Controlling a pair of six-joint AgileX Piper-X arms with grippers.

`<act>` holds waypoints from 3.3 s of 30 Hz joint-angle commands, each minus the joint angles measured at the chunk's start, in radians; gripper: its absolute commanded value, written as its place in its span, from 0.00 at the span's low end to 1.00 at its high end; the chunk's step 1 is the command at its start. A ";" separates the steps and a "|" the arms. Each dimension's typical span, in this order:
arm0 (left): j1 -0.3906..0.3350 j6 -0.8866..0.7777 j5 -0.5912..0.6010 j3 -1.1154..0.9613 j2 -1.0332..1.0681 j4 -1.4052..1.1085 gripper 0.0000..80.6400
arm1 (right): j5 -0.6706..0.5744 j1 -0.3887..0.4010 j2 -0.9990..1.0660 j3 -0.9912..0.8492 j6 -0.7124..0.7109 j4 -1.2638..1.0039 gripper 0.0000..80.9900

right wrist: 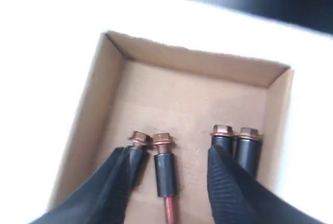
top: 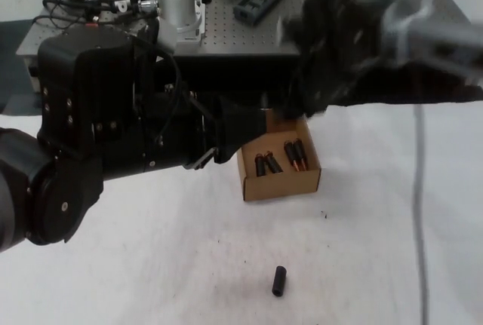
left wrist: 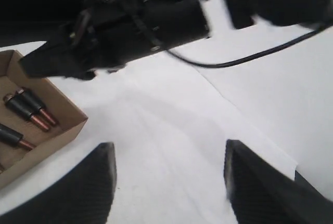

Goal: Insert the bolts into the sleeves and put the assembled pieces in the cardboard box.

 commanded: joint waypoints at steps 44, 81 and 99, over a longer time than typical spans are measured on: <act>0.226 0.001 -0.097 -0.003 -0.019 0.026 0.55 | 0.009 0.301 -0.140 0.485 0.299 0.058 0.42; -0.263 0.684 -0.210 -0.539 0.379 1.015 0.46 | -0.055 -0.190 -0.989 0.863 0.095 0.217 0.02; -0.479 0.866 -0.464 -0.725 0.638 1.116 0.46 | -0.089 -0.282 -1.135 0.878 0.037 0.333 0.02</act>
